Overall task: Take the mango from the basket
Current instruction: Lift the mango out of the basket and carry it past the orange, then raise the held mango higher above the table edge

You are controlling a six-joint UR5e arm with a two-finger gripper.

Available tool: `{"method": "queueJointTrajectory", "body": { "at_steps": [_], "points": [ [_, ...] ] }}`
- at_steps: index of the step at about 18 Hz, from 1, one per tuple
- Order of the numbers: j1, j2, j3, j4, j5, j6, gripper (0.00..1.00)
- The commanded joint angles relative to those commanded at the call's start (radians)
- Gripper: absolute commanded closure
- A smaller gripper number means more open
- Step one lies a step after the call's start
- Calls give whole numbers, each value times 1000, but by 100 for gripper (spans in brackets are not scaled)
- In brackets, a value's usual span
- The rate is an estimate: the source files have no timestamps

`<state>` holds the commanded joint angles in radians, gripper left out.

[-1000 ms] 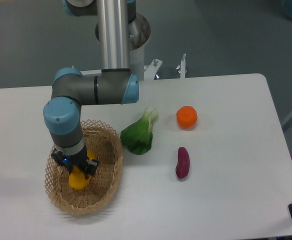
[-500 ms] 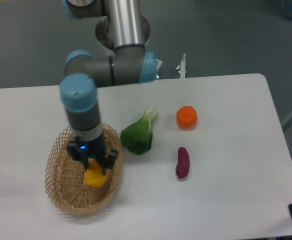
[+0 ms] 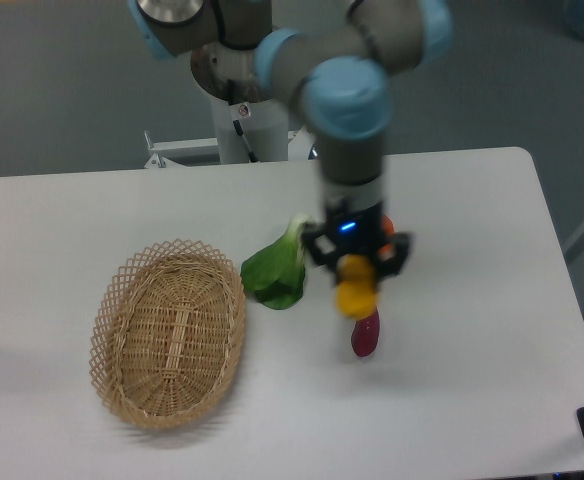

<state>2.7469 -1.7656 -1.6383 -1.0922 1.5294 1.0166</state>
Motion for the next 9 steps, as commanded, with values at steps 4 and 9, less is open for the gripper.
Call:
{"method": "queueJointTrajectory", "body": {
  "at_steps": [4,9],
  "points": [
    [118,0,-2,-2,-2,131,60],
    [174,-3,2,0,-3,143,60]
  ]
}}
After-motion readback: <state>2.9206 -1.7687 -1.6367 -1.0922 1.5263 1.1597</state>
